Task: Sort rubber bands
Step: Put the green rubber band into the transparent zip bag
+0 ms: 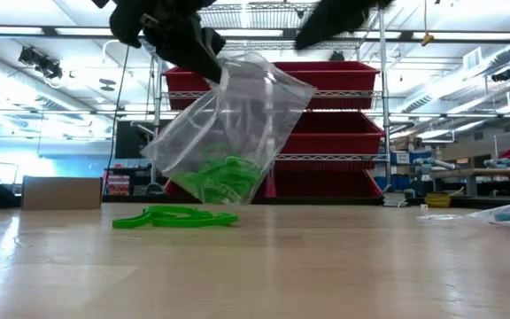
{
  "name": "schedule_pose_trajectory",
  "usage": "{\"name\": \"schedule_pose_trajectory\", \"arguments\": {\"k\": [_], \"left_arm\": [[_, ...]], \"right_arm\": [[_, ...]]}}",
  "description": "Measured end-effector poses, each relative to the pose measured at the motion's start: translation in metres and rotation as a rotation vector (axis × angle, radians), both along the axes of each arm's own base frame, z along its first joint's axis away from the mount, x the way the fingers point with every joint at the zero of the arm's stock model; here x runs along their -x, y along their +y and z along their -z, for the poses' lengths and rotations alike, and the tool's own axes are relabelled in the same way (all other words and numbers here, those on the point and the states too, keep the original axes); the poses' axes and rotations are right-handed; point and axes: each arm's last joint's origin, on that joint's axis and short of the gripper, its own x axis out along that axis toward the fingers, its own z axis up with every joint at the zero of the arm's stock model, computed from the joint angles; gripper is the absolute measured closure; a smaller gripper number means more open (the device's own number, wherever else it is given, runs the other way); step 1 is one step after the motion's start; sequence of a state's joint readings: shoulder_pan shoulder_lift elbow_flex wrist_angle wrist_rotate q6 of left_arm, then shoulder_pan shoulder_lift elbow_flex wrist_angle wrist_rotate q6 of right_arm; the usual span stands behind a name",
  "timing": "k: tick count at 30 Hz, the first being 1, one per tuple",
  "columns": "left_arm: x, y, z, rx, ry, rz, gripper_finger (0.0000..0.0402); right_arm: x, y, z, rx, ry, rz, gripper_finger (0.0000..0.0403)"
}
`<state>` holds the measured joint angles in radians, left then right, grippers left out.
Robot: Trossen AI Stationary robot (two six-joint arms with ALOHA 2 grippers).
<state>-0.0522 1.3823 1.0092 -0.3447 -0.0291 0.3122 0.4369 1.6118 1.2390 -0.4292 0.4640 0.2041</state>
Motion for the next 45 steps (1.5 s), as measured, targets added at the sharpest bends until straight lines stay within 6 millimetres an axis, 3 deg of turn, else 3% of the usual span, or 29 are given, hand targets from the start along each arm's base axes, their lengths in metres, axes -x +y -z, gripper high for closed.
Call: {"name": "schedule_pose_trajectory", "arguments": {"k": [3, 6, 12, 18, 27, 31, 36, 41, 45], "left_arm": [[0.002, 0.002, 0.002, -0.004, 0.033, -0.009, 0.0392], [0.004, 0.002, 0.004, -0.006, 0.059, -0.009, 0.0392], [0.006, 0.011, 0.006, -0.020, 0.091, -0.027, 0.0392], [0.007, 0.027, 0.007, -0.021, 0.101, -0.082, 0.0392], [0.010, 0.026, 0.009, 0.011, 0.145, -0.070, 0.0392], [0.012, 0.025, 0.011, 0.017, 0.164, -0.071, 0.0392], [0.012, 0.025, 0.011, 0.005, 0.168, -0.083, 0.0392], [0.013, 0.026, 0.009, -0.051, 0.164, -0.116, 0.0392], [0.014, 0.026, 0.008, -0.054, 0.160, -0.116, 0.0392]], "right_arm": [[0.004, 0.001, 0.035, -0.054, -0.039, 0.008, 0.0293], [0.008, -0.007, 0.064, -0.124, -0.189, 0.010, 0.0293], [0.015, -0.034, 0.097, -0.166, -0.298, 0.031, 0.0297], [-0.016, -0.037, 0.130, -0.233, -0.201, -0.061, 0.0298], [-0.065, -0.044, 0.171, -0.219, -0.091, -0.056, 0.0298], [-0.076, -0.050, 0.173, -0.222, -0.050, -0.028, 0.0315], [-0.075, -0.052, 0.171, -0.180, -0.021, -0.045, 0.0392], [-0.063, -0.054, 0.157, -0.159, 0.084, -0.031, 0.0400], [-0.050, -0.055, 0.135, -0.121, 0.136, -0.026, 0.0402]]}}
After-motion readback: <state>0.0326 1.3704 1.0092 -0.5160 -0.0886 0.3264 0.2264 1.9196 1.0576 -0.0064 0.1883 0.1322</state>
